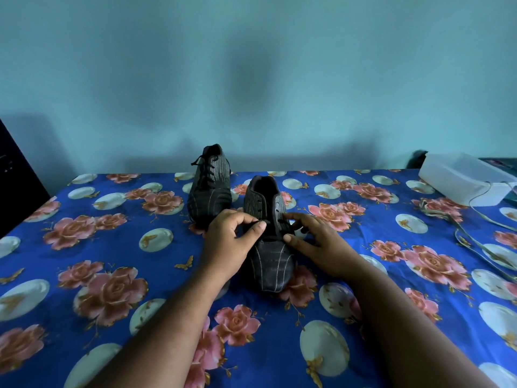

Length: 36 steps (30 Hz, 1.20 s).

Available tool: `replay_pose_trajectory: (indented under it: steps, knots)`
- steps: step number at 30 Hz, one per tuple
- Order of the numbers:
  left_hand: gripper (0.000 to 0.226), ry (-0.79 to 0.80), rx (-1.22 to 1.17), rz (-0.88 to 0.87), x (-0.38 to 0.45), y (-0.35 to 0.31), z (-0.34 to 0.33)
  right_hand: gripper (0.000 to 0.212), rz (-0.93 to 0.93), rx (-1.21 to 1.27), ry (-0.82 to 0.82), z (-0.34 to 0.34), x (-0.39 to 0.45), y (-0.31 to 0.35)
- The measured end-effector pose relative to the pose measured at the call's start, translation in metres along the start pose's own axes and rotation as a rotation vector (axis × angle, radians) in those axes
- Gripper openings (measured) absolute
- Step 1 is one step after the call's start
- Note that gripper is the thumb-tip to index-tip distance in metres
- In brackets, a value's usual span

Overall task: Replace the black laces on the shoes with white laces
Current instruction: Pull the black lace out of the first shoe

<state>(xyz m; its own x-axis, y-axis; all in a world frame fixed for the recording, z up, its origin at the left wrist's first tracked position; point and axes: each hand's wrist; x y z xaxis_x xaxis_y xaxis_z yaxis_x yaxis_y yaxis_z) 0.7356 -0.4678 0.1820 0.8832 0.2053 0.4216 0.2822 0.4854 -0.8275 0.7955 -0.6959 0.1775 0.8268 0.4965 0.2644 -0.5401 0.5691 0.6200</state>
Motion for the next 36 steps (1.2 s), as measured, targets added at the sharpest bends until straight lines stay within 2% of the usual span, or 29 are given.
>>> replay_pose_trajectory:
  steps: [2,6,8,10,13,16,18,21,23,25,31,34,36]
  knots:
    - [0.008,-0.03,-0.012,0.003,0.001,-0.002,-0.001,0.066,-0.007,0.012,0.006,0.0,0.0,-0.002]
    - [0.019,-0.01,-0.452,0.277,0.0,-0.017,0.0,0.066,-0.003,0.022,0.014,-0.002,0.003,-0.007]
    - [0.024,-0.023,-0.539,0.33,0.001,-0.021,0.001,0.073,-0.003,0.006,0.006,-0.003,0.004,-0.008]
    - [0.029,0.012,-0.532,0.335,0.0,-0.023,0.003,0.078,-0.006,-0.017,0.001,-0.004,0.005,-0.008]
    - [0.015,0.048,-0.454,0.299,-0.001,-0.02,0.0,0.078,-0.008,-0.009,-0.002,-0.003,0.004,-0.007]
    - [0.003,0.036,-0.402,0.231,-0.002,-0.017,-0.001,0.077,-0.006,0.017,0.0,-0.002,0.003,-0.005]
    - [0.009,-0.012,-0.439,0.233,-0.002,-0.022,-0.001,0.075,-0.003,0.017,0.003,-0.002,0.002,-0.004]
    - [0.024,-0.06,-0.53,0.357,0.0,-0.027,0.002,0.076,-0.006,-0.005,0.003,-0.002,0.002,-0.004]
    - [0.032,0.009,-0.669,0.531,-0.001,-0.027,0.005,0.076,-0.008,-0.014,0.003,-0.001,0.001,-0.002]
    - [0.04,0.04,-0.715,0.592,-0.001,-0.027,0.007,0.074,-0.01,-0.014,0.002,-0.001,0.001,-0.001]
    - [0.019,0.024,-0.47,0.445,0.0,-0.023,0.004,0.072,-0.008,-0.001,0.008,-0.001,0.002,-0.001]
    - [0.019,-0.063,-0.497,0.414,0.001,-0.025,0.005,0.074,-0.009,-0.001,0.01,-0.001,0.001,-0.001]
    - [0.026,-0.112,-0.557,0.456,0.003,-0.025,0.007,0.076,-0.007,-0.002,0.007,-0.001,0.001,-0.001]
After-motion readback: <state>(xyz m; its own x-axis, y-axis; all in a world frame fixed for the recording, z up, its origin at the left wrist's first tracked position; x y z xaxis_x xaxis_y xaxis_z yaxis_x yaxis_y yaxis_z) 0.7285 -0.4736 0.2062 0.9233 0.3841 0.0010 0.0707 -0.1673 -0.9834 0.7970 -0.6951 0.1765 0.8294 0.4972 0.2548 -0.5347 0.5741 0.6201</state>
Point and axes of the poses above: each hand's wrist, its own x-axis towards the middle knuckle, its own z-axis out of the back of the hand, y = z × x, and after that the axes turned 2 degrees about -x, right-handed
